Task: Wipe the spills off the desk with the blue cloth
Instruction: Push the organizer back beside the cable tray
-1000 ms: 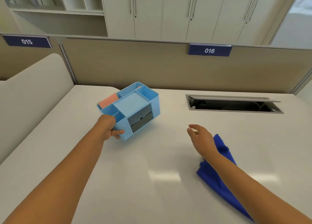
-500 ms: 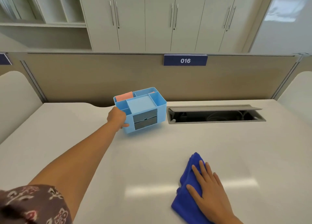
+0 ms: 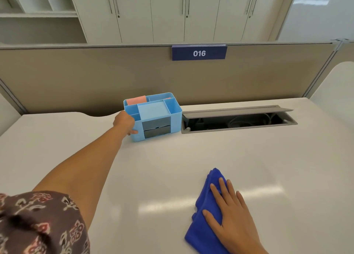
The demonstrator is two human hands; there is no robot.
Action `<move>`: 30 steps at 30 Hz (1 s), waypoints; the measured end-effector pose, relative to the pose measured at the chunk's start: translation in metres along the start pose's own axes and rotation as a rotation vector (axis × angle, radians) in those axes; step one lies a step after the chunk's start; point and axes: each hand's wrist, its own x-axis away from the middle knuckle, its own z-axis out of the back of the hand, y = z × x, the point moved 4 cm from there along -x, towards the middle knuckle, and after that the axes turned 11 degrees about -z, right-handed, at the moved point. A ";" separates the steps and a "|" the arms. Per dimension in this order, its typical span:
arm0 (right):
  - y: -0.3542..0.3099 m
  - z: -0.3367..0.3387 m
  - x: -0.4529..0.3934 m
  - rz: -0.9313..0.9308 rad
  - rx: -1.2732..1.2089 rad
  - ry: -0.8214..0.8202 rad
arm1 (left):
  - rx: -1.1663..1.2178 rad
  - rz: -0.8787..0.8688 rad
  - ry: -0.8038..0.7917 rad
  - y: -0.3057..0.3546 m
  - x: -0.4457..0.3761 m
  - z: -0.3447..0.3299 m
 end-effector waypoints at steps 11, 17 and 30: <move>-0.010 0.003 -0.011 -0.009 0.007 0.013 | -0.015 0.052 -0.025 -0.003 -0.002 0.000; -0.011 0.001 -0.014 -0.016 -0.005 0.013 | 0.045 0.190 0.031 -0.004 0.003 0.000; -0.010 -0.002 -0.015 -0.012 -0.004 0.011 | -0.079 -0.016 0.128 0.003 0.020 0.006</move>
